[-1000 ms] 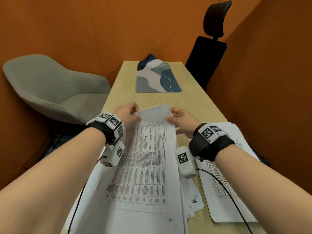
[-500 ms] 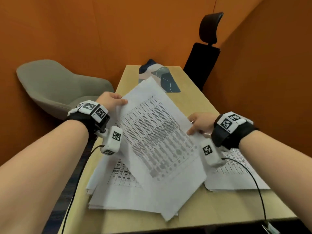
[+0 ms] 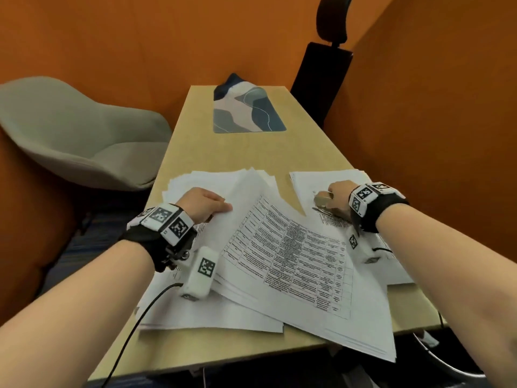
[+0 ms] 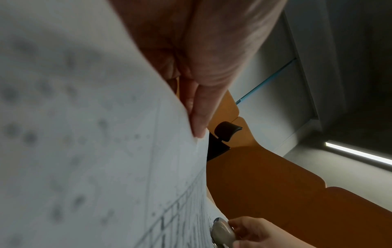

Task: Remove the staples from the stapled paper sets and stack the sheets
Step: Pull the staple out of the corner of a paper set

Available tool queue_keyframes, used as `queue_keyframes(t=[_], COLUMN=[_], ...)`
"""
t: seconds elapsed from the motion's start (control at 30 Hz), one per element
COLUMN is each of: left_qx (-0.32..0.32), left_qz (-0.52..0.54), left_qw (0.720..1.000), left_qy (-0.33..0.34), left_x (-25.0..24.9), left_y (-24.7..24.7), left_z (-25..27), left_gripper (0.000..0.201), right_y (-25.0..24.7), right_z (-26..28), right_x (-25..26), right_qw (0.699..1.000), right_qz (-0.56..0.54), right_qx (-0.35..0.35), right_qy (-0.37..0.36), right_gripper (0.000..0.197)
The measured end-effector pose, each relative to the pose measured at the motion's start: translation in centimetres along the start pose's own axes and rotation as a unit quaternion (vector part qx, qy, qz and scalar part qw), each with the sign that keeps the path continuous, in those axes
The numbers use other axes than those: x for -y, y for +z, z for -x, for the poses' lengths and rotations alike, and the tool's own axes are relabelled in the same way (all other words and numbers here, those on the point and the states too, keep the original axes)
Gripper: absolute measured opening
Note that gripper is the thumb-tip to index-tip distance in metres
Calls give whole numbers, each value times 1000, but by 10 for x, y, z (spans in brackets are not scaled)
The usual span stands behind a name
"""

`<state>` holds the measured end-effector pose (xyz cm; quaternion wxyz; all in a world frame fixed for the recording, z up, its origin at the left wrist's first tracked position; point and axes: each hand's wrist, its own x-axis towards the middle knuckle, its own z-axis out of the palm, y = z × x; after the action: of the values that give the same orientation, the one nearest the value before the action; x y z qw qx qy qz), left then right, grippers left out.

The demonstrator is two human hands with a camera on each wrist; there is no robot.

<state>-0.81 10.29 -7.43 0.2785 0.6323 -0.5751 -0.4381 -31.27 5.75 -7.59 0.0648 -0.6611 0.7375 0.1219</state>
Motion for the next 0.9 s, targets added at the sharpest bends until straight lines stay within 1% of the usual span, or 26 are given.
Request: queue_keyframes(t=[0.03, 0.07, 0.17, 0.23, 0.27, 0.33, 0.4, 0.43, 0.5, 0.53, 0.6, 0.67, 0.77, 0.9], left_qx=[-2, -3, -6, -6, -6, -8, -8, -6, -3, -3, -3, -3, -4, 7], left_qz=[1, -2, 3, 18, 26, 47, 65, 72, 86, 96, 119, 135, 149, 163], left_qw=[1000, 1000, 1000, 1000, 999, 999, 998, 997, 996, 995, 993, 991, 989, 987], left_qy=[-4, -7, -9, -14, -17, -17, -17, -16, -12, -12, -12, -13, -14, -5], left_x=[1, 3, 6, 7, 8, 8, 8, 8, 7, 6, 5, 6, 10, 9], left_y=[1, 3, 6, 7, 8, 9, 11, 12, 14, 15, 17, 18, 19, 21], left_z=[0, 0, 1, 2, 2, 5, 8, 10, 14, 16, 20, 25, 31, 36], left_gripper=[13, 13, 14, 14, 14, 12, 12, 12, 13, 13, 12, 12, 12, 12], right_y=[4, 5, 7, 4, -1, -17, -30, -34, -35, -30, -15, -2, 8, 13], right_z=[-2, 0, -1, -1, 2, 13, 26, 35, 60, 71, 85, 90, 92, 93], right_x=[3, 7, 12, 16, 19, 28, 40, 48, 68, 78, 95, 107, 113, 115], right_qw=[1000, 1000, 1000, 1000, 999, 993, 979, 971, 959, 955, 951, 948, 947, 935], right_qz=[-2, 1, -2, -18, -26, -67, -140, -178, -237, -250, -250, -252, -251, -284], right_qx=[3, -6, -4, -11, -31, -93, -146, -149, -109, -77, -33, -32, -52, -59], right_qy=[-6, -17, -25, -18, -8, -3, -30, -50, -113, -142, -181, -190, -191, -205], right_gripper=[37, 25, 13, 21, 27, 34, 36, 36, 31, 29, 32, 38, 41, 36])
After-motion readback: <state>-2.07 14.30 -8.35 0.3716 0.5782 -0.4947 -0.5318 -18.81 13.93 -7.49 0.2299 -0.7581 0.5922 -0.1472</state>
